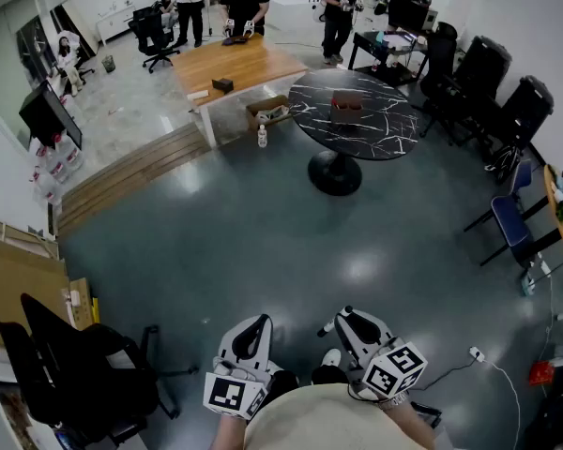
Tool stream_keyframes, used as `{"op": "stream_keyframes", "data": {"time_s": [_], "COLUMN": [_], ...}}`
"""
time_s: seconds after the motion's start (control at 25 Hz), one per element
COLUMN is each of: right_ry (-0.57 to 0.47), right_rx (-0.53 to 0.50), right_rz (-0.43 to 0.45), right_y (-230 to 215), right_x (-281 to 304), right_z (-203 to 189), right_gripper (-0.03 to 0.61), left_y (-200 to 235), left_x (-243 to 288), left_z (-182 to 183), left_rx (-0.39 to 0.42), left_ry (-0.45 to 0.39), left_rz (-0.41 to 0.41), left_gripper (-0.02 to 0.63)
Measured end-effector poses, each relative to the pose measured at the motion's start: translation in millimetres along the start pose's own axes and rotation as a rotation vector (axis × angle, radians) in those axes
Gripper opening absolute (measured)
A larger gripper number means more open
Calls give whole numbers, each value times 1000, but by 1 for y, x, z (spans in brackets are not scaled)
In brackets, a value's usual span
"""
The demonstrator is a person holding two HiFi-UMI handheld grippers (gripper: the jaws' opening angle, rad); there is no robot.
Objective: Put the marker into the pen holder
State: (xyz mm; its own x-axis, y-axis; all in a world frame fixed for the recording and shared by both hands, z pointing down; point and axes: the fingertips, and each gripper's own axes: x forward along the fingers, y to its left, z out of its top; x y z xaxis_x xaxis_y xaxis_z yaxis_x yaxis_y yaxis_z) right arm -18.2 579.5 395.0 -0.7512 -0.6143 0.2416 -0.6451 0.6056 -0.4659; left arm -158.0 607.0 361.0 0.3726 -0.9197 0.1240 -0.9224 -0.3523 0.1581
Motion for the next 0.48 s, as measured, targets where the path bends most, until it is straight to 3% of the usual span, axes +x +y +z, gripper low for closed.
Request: {"op": "stream_keyframes", "data": {"time_s": [0.12, 0.28, 0.48], "right_ry": [20, -32, -91], "right_rx": [21, -17, -39], "right_rz": [-65, -59, -110], "right_y": [-54, -102, -166], "right_x": [-43, -83, -136], "right_z": [8, 41, 74], "right_gripper": [83, 83, 83], "left_y": [-47, -98, -162], "left_x": [39, 79, 132], "left_z": [-18, -4, -3], "left_rx": [19, -18, 44], "left_ry": [63, 13, 30], "left_rz": [5, -8, -33], "left_gripper": [12, 12, 12]}}
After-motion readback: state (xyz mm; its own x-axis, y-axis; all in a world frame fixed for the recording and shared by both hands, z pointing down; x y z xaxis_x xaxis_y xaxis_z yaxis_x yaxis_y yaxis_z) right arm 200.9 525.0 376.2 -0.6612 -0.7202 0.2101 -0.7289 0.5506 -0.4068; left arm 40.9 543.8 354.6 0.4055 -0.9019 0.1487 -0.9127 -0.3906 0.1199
